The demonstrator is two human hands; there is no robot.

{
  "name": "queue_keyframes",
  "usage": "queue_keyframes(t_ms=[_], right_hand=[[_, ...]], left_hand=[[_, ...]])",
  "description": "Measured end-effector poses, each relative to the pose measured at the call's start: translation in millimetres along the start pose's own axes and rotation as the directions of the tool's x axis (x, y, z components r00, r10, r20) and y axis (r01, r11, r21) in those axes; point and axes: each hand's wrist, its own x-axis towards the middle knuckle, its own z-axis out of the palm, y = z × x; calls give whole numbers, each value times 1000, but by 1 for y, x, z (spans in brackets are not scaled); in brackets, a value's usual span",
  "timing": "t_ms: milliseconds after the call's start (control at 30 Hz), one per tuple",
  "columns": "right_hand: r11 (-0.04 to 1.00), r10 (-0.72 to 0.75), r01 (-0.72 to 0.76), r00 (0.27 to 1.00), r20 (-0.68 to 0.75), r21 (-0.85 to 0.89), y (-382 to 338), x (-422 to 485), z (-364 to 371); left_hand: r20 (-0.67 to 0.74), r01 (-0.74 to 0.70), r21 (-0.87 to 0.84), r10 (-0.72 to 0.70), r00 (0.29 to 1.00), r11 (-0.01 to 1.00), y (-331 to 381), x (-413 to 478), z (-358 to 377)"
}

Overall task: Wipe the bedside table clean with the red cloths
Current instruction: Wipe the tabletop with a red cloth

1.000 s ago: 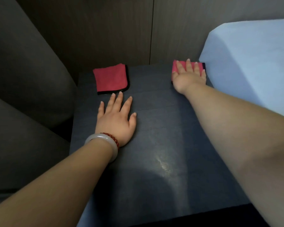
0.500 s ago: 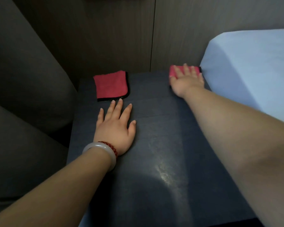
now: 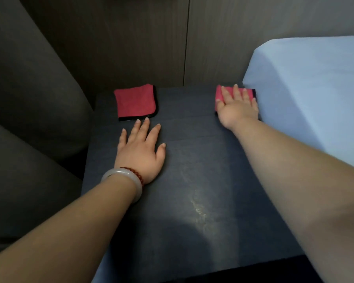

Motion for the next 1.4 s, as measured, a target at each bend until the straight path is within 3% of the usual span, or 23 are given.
queue_keyframes(t_ms=[100, 167, 233, 300, 367, 467, 533, 600, 667, 767, 833, 900, 967, 1067, 1133, 1233, 1300, 1333, 1400], right_hand=[[999, 24, -24, 1000, 6, 24, -24, -15, 3], [990, -139, 139, 990, -4, 18, -62, -41, 14], [937, -350, 350, 937, -18, 10, -91, -74, 29], [892, -452, 452, 892, -7, 13, -89, -85, 34], [914, -405, 405, 914, -7, -14, -58, -73, 27], [993, -118, 118, 993, 10, -14, 2, -52, 14], [1000, -3, 3, 1000, 27, 5, 13, -54, 12], [999, -35, 35, 999, 23, 12, -7, -70, 17], [982, -188, 188, 982, -4, 4, -38, -98, 27], [899, -439, 439, 898, -19, -15, -56, -139, 41], [864, -502, 503, 865, 17, -29, -34, -141, 35], [901, -428, 429, 903, 29, -58, 1, -125, 28], [971, -228, 229, 973, 29, -64, 37, -109, 21], [1000, 23, -23, 999, 30, -11, 44, -113, 20], [1000, -11, 11, 1000, 17, -11, 14, -136, 28], [942, -335, 334, 942, -19, -16, -24, -183, 44], [893, -449, 448, 894, 1, -26, -17, -191, 44], [896, -442, 442, 897, 10, -38, -4, -184, 40], [953, -297, 298, 955, 23, -57, 31, -163, 33]], left_hand=[[5, -1, -5, 1, 1000, 1000, -1, 1, 0], [-5, 5, -33, -6, 1000, 999, -2, 1, -1], [-23, 11, -72, -13, 1000, 997, -2, -2, -2], [-40, 3, -96, -7, 999, 995, -1, -4, -2], [-41, -5, -97, 1, 999, 995, 0, -5, -3], [-25, 10, -86, -13, 1000, 996, 2, -6, -6], [-26, 11, -81, -13, 1000, 997, 2, -6, -6], [-37, 7, -80, -10, 999, 997, 3, -7, -5], [-44, 15, -74, -18, 999, 997, 5, -9, -7], [-36, 43, -60, -45, 998, 997, 8, -17, -13], [-2, 31, -57, -31, 1000, 998, 9, -26, -14], [25, 8, -87, -6, 1000, 996, 11, -39, -11], [15, -23, -85, 24, 1000, 996, 13, -54, -4], [-15, -46, -36, 46, 999, 998, 14, -65, 2], [-26, -41, -37, 40, 999, 998, 14, -63, 3], [-21, -37, -45, 36, 999, 998, 16, -63, 2], [-15, -36, -39, 36, 999, 999, 16, -63, 1], [-8, -39, -35, 39, 999, 999, 16, -64, 0], [8, -44, -32, 44, 999, 999, 16, -63, -1]])
